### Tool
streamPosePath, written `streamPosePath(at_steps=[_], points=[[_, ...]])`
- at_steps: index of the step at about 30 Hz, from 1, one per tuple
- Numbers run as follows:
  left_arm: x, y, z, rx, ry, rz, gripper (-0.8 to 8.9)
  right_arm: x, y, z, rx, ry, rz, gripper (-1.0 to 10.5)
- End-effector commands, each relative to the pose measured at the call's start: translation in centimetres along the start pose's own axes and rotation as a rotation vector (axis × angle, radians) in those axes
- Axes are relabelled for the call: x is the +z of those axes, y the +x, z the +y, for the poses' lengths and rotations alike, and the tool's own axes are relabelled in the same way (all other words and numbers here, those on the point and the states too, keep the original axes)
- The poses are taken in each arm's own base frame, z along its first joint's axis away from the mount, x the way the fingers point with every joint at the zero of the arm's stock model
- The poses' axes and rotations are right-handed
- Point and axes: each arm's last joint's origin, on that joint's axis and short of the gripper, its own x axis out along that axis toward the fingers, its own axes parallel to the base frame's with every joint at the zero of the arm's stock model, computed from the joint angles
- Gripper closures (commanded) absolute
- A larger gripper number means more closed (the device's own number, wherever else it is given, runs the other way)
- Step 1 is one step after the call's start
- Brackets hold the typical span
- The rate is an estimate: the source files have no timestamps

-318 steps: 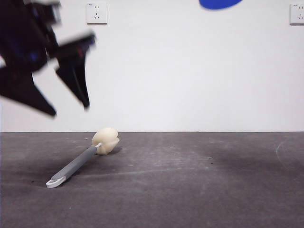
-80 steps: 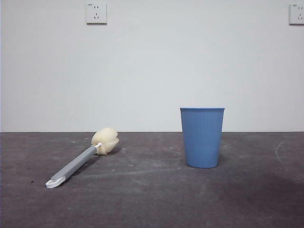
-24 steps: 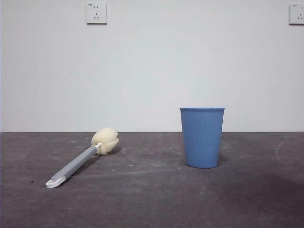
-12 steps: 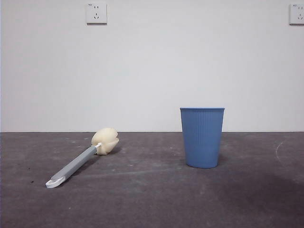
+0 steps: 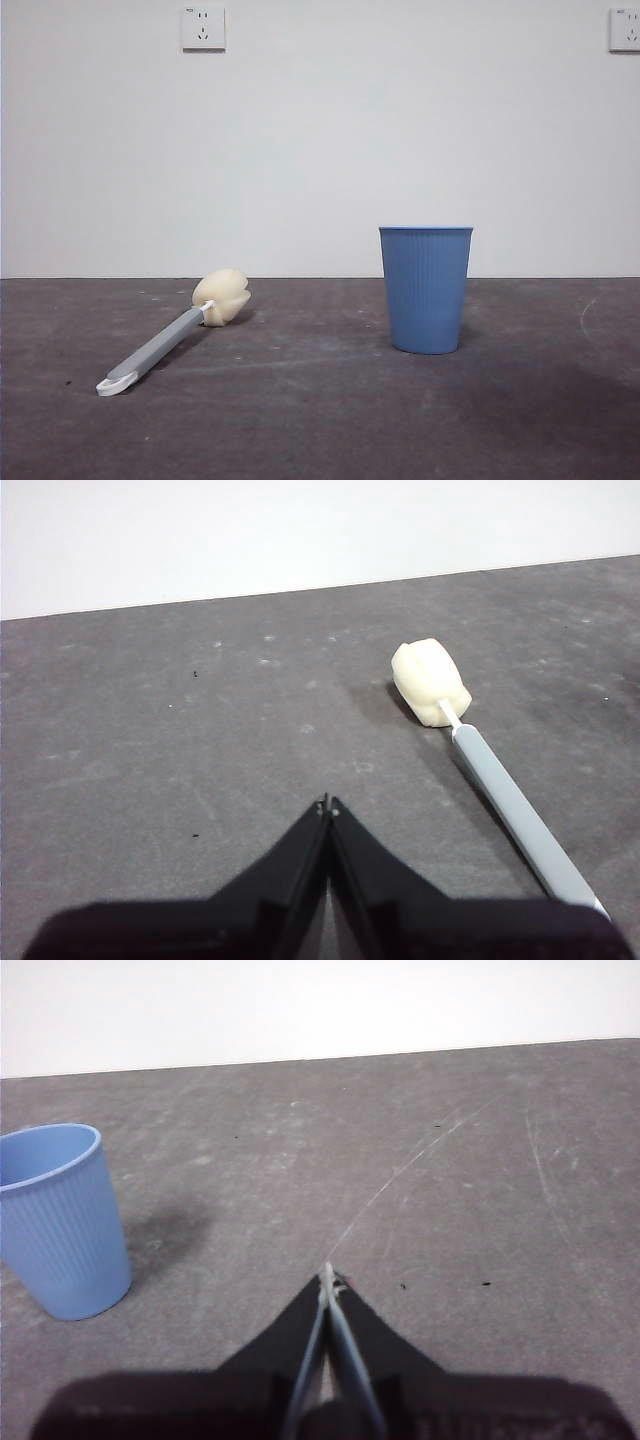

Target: Pick up the cup brush,pick up the cup,insert the brush into the cup,clean the cup,put the cup brush back,put the cup back to the fixed position on the table

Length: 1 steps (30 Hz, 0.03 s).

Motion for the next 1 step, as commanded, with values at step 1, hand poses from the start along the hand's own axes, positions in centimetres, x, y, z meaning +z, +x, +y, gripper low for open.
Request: streamPosePath(at_steps=[1], points=[[-0.42,0.13,0.04,0.004,-0.009,0.008,8.17,-0.34,0.09,-0.03,-0.001,0.011,0.011,9.5]])
